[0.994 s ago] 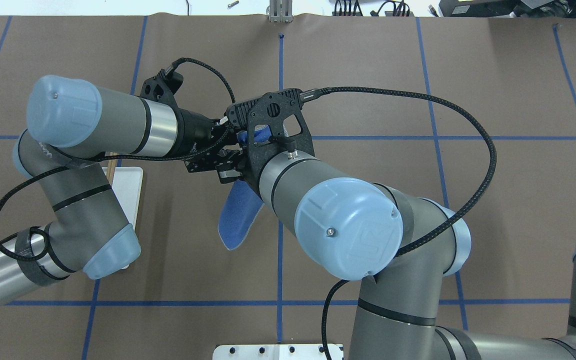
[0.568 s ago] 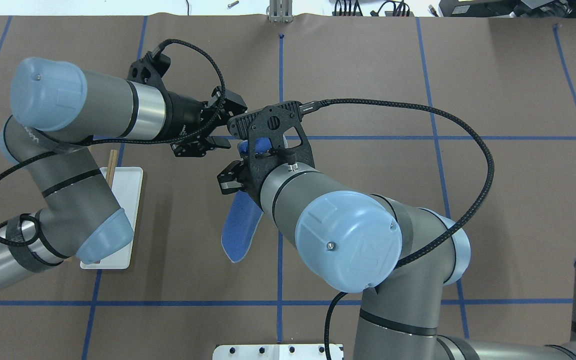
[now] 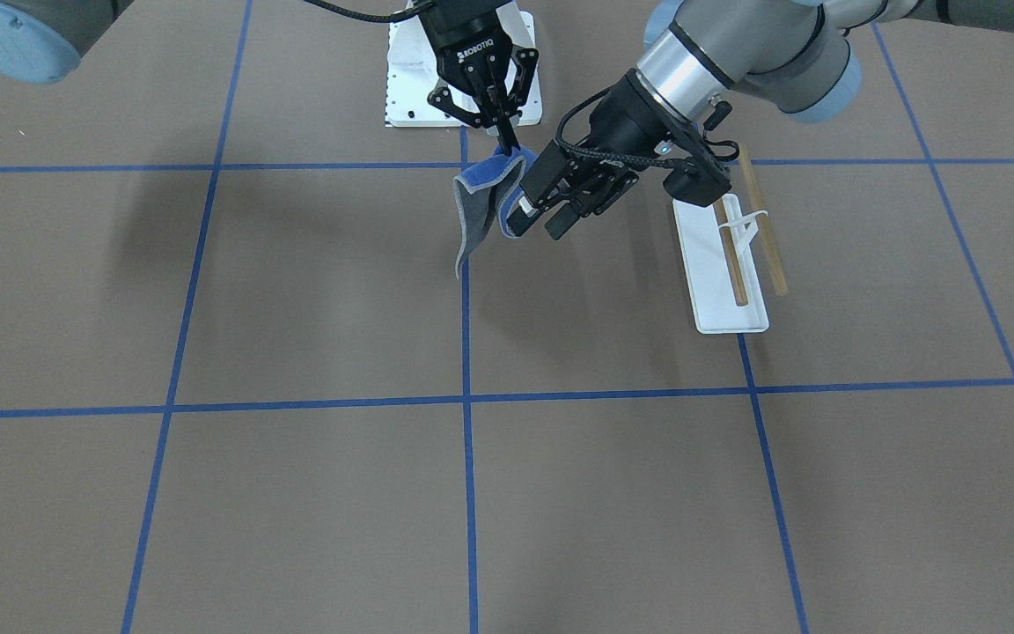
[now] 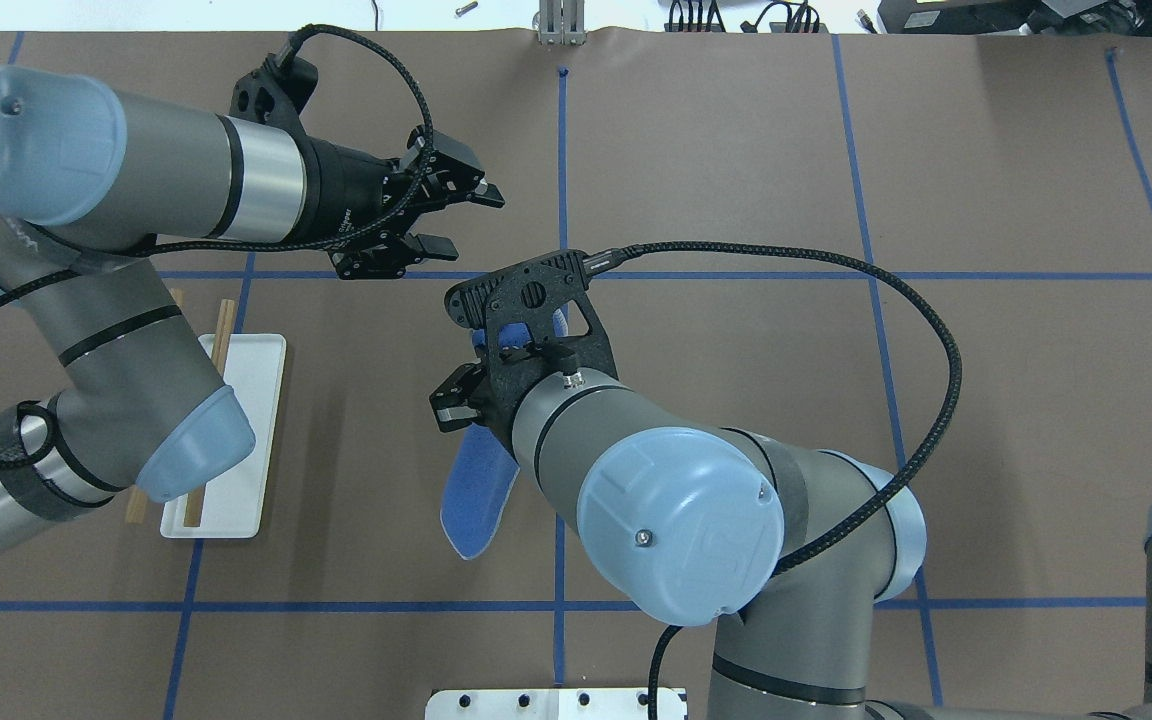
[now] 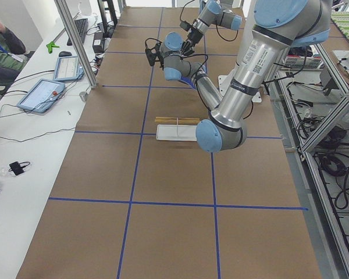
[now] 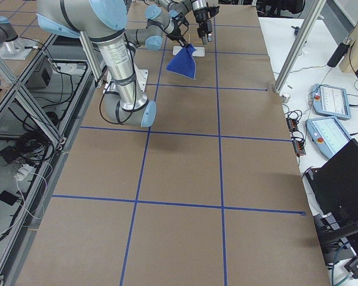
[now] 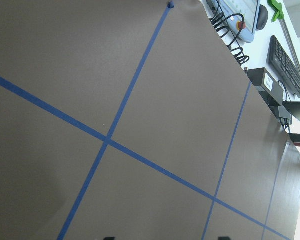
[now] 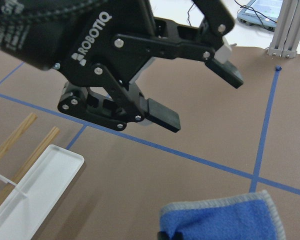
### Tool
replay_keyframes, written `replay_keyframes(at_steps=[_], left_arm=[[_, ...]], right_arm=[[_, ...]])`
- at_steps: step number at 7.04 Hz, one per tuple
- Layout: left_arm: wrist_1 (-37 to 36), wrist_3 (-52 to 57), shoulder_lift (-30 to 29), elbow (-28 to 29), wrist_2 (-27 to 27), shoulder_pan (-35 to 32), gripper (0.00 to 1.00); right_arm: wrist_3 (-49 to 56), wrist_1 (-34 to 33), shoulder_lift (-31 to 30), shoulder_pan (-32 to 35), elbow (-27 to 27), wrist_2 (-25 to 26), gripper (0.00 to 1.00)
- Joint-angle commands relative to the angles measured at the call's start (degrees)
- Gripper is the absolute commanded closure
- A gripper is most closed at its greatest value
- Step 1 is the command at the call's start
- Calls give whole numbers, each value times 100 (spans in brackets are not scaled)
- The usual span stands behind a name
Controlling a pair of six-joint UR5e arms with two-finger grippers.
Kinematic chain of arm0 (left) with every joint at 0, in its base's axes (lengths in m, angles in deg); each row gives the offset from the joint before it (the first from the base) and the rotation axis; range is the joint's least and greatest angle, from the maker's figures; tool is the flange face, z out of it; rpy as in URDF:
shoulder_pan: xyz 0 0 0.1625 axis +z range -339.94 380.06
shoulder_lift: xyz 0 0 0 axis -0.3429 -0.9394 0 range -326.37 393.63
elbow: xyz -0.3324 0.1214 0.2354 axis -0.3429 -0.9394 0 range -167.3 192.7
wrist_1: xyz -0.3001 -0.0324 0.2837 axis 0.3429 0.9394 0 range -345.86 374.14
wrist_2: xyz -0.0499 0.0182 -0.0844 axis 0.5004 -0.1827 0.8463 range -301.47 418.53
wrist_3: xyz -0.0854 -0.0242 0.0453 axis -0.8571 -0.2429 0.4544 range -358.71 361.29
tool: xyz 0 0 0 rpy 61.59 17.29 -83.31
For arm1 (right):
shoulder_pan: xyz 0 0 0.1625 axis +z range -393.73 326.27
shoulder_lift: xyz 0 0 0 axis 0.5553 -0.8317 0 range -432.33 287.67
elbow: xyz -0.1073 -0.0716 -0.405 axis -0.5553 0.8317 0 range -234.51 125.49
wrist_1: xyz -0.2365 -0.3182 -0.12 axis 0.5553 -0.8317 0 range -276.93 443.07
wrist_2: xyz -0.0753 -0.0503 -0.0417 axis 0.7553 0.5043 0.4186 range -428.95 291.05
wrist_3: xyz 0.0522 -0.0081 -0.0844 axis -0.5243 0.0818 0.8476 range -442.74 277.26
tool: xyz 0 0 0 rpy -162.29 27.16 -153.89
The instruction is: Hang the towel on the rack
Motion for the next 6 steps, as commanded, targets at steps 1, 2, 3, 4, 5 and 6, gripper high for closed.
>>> replay_keyframes(at_steps=[1, 2, 3, 4, 5, 6], left_arm=[[220, 4, 46, -20, 363, 31, 31], [247, 13, 46, 6, 364, 58, 34], [239, 13, 37, 32, 364, 67, 37], [248, 22, 37, 50, 364, 84, 38], [239, 22, 20, 24, 373, 137, 42], [256, 144, 2, 41, 477, 146, 42]], right_arm=[[25, 9, 12, -15, 21, -3, 100], [25, 17, 29, -7, 21, -3, 100], [103, 44, 38, -7, 21, -3, 100], [113, 79, 47, -7, 30, 6, 100], [156, 79, 47, 11, 30, 6, 100], [165, 79, 47, 28, 30, 6, 100]])
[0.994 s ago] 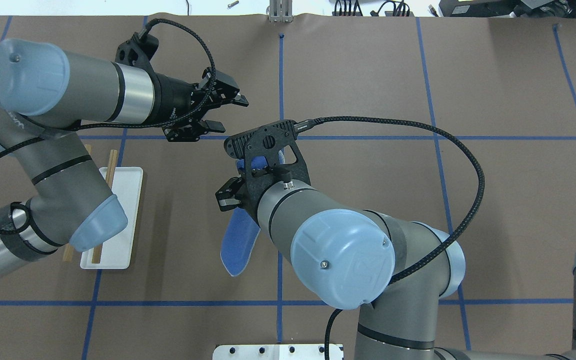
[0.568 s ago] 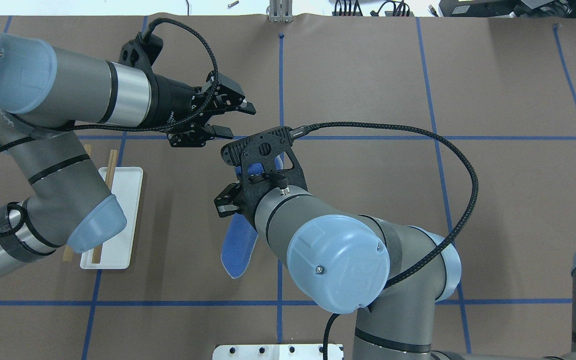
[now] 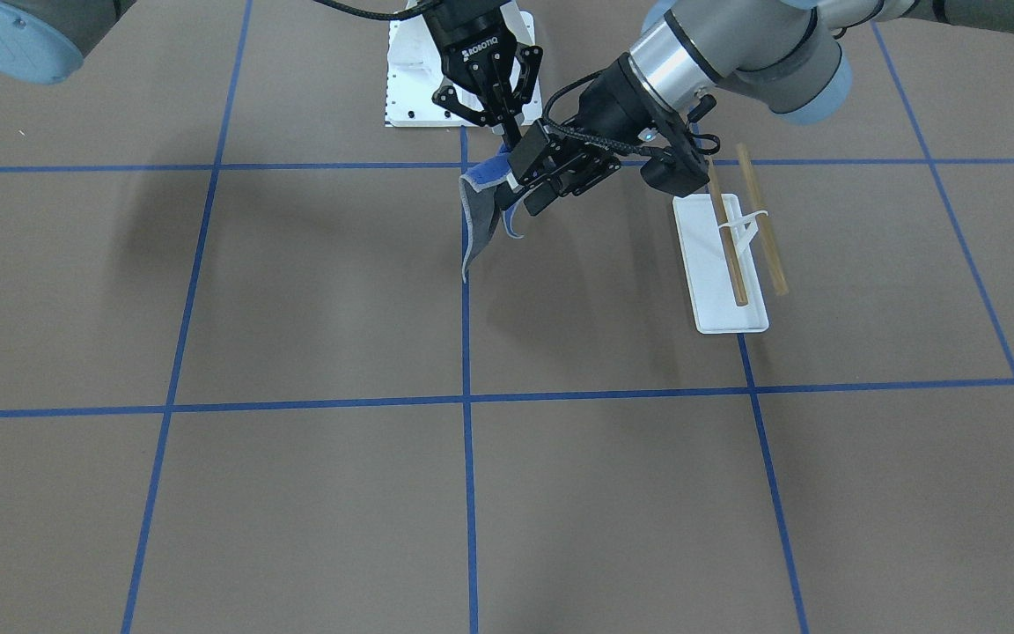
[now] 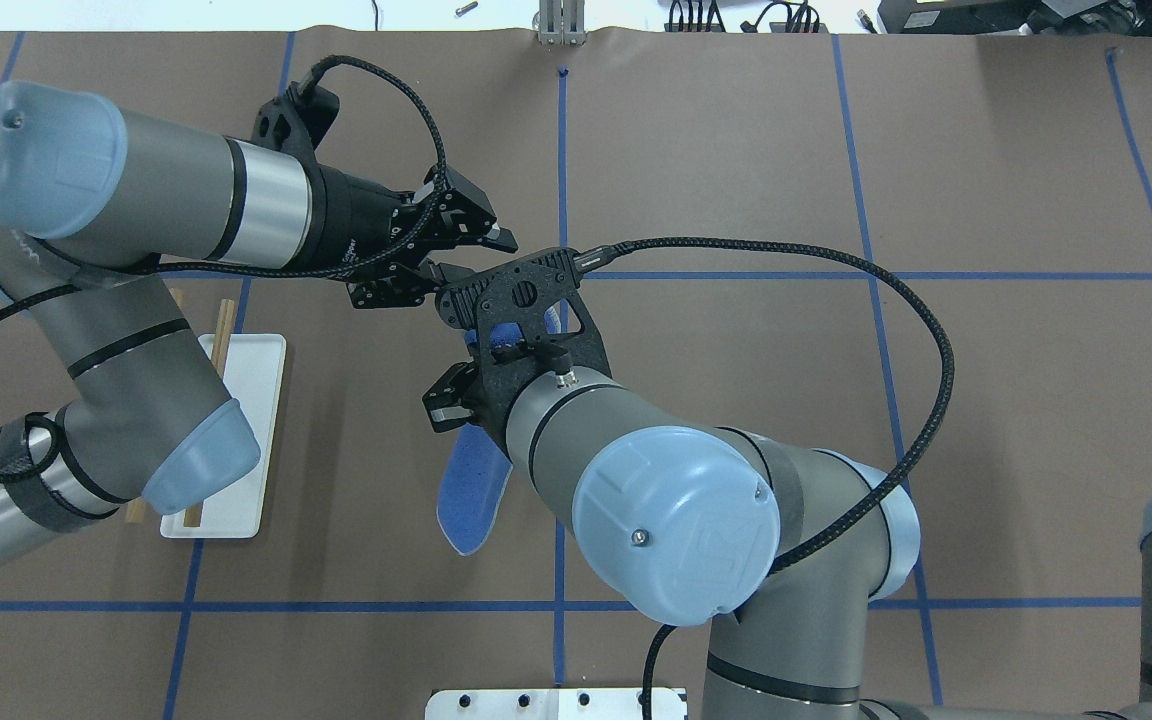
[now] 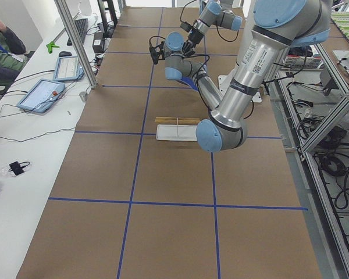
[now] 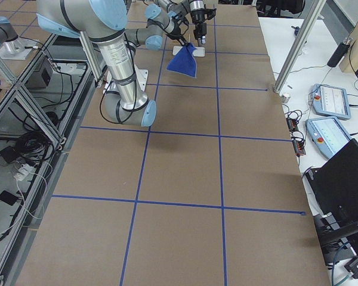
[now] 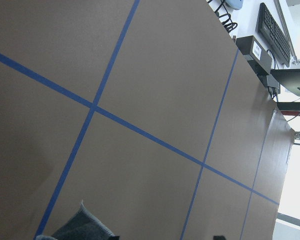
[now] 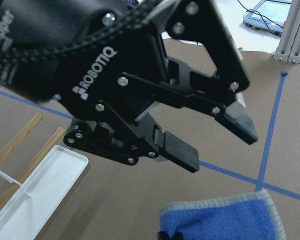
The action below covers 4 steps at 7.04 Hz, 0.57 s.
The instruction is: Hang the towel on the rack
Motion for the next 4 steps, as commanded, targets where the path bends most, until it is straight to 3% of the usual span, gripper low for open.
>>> replay_keyframes(at_steps=[1, 4], left_arm=[[3, 424, 33, 8, 387, 17, 42], [2, 717, 25, -18, 767, 26, 42]], right_arm=[[25, 5, 2, 19, 2, 1, 100], [25, 5, 2, 10, 2, -8, 100]])
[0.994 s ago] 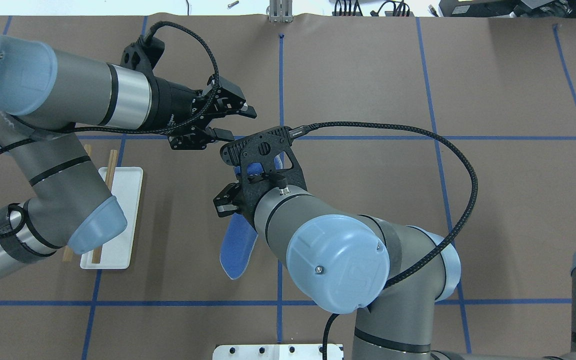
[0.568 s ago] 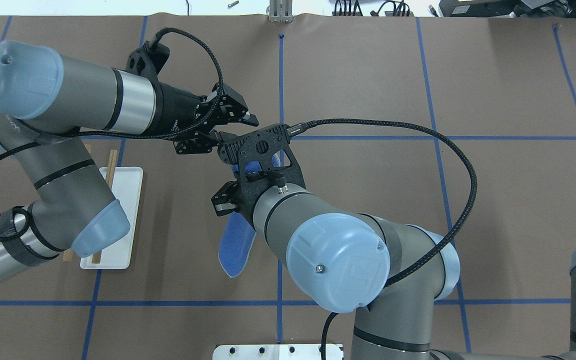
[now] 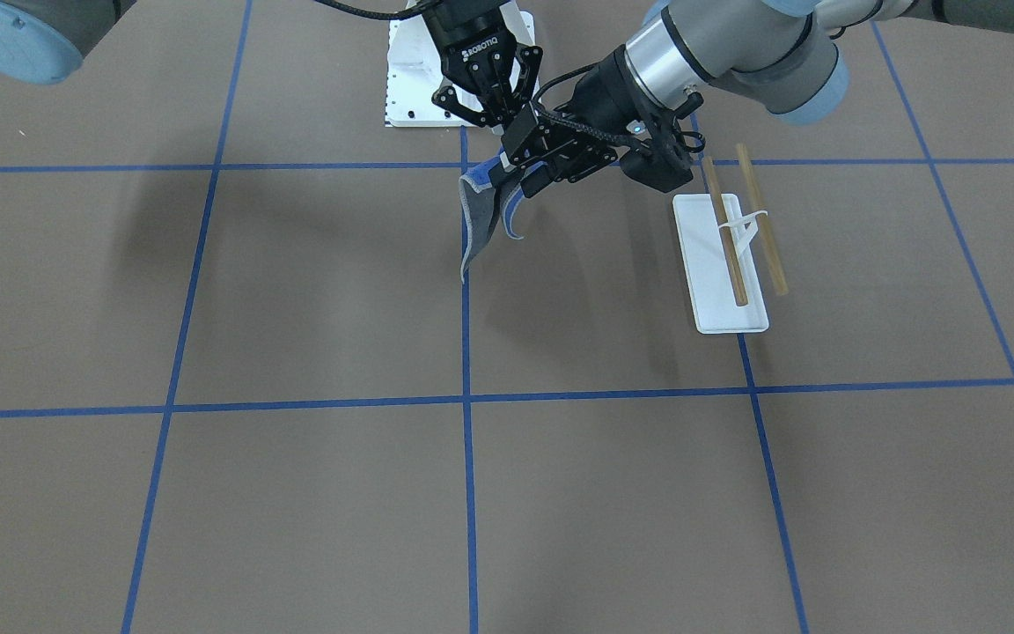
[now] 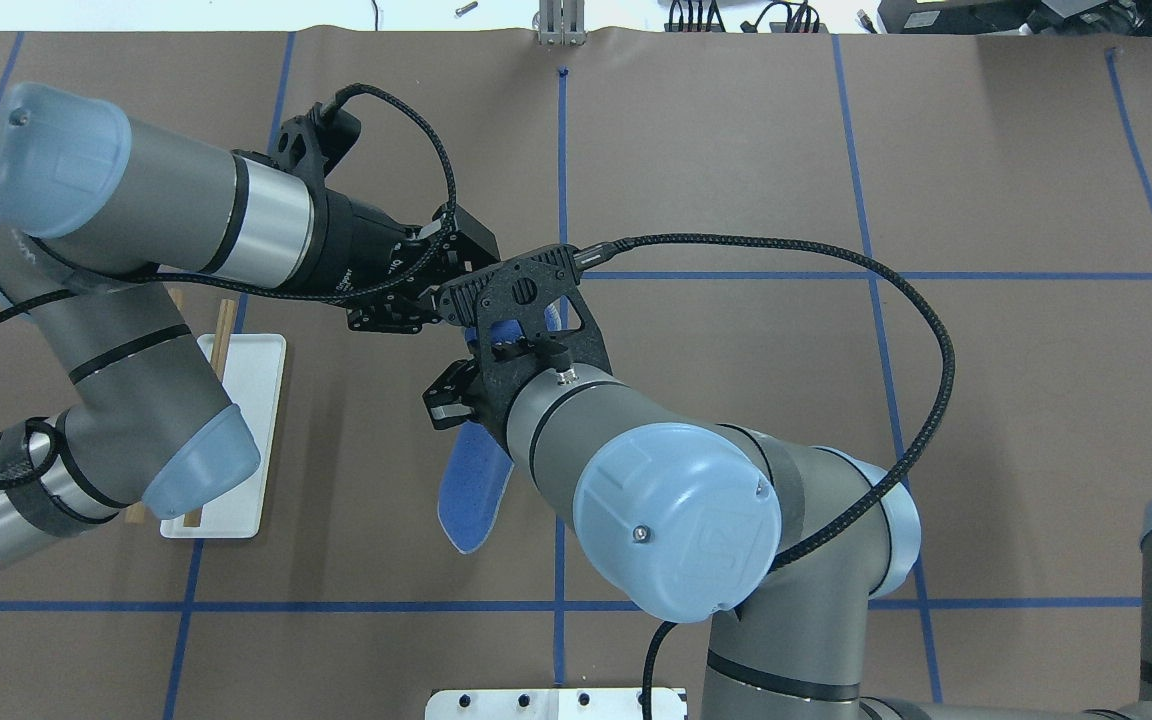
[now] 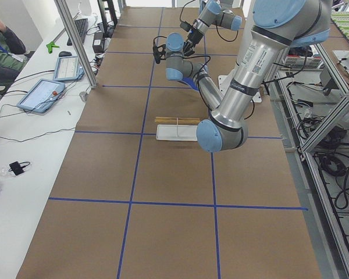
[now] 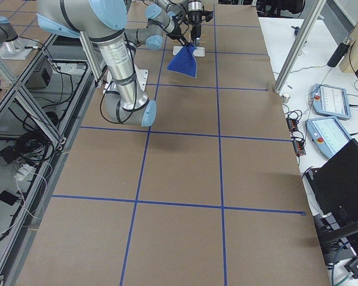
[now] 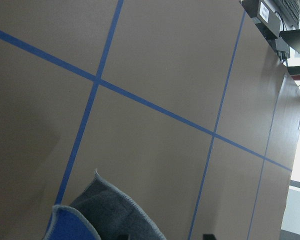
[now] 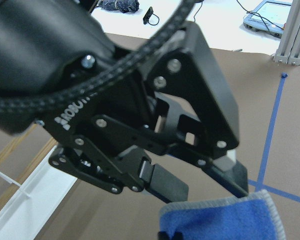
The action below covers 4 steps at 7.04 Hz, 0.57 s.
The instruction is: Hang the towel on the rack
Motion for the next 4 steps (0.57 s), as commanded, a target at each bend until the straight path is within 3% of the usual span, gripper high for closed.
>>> replay_keyframes(at_steps=[1, 3, 4], left_arm=[[1, 90, -24, -8, 121, 1, 48], [1, 99, -16, 18, 95, 1, 92], [1, 91, -7, 18, 86, 1, 100]], right_arm=[[0, 0, 9, -1, 0, -1, 100], [0, 0, 9, -1, 0, -1, 100], [0, 0, 9, -1, 0, -1, 100]])
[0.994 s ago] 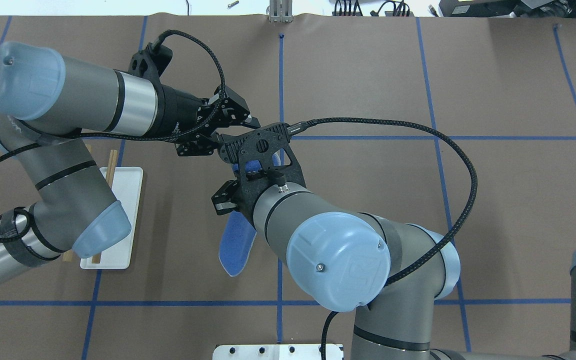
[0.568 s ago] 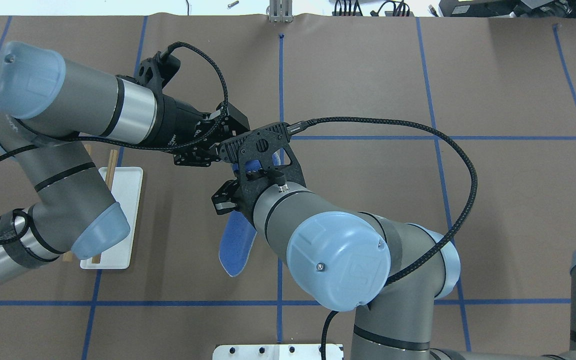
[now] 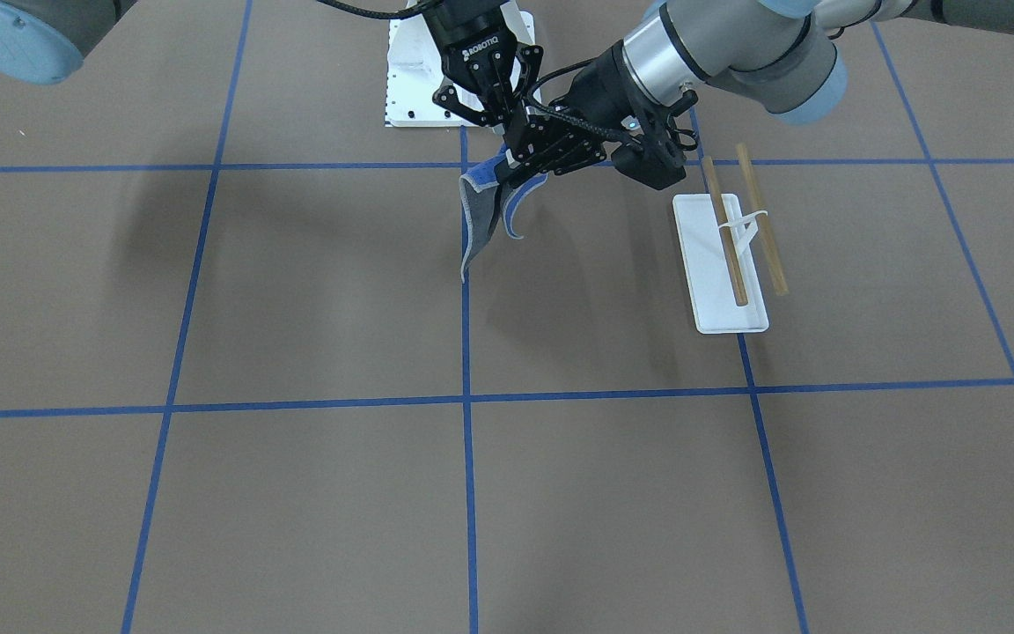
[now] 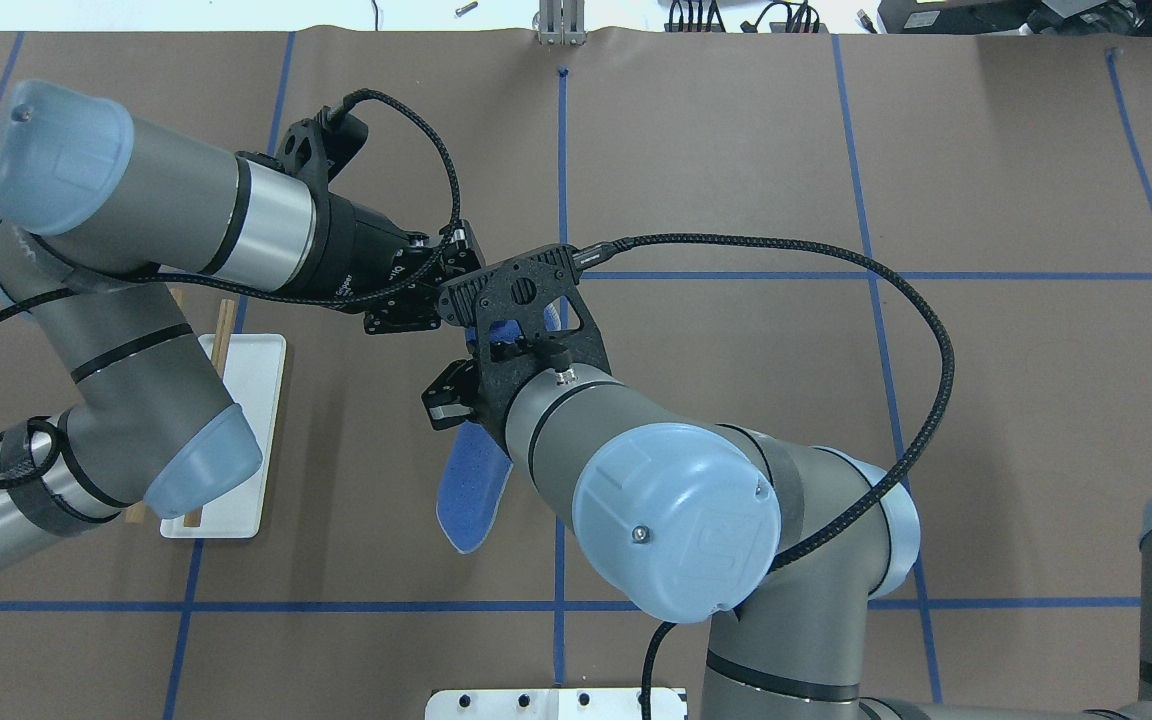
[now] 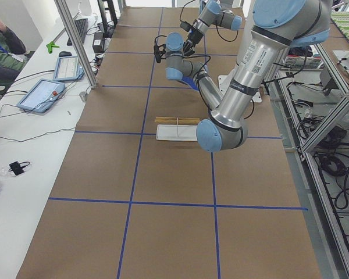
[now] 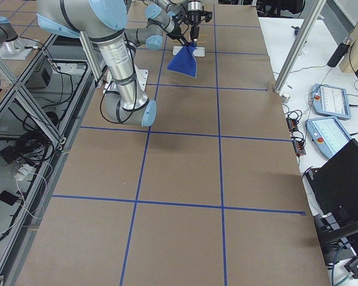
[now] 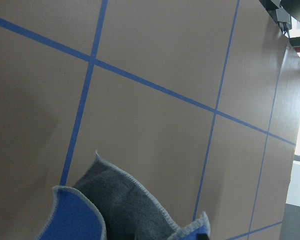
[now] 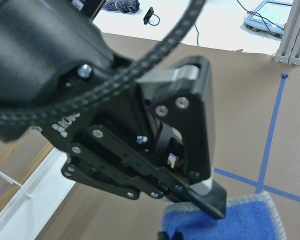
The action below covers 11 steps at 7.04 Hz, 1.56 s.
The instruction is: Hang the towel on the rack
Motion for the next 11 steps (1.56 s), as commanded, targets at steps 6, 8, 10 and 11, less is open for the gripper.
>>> replay_keyframes(at_steps=[6, 8, 10, 11], left_arm=[[-9, -5, 26, 4, -29, -9, 100], [-53, 4, 26, 4, -21, -192, 100], [-70, 31, 148, 4, 32, -456, 100], [-105, 57, 253, -5, 58, -570, 100]], right_arm=[[-167, 228, -43, 17, -61, -17, 0], [-176, 194, -183, 192, -175, -314, 0], [-245, 202, -674, 988, -255, -1382, 0], [-272, 167, -981, 1593, -246, -2189, 0]])
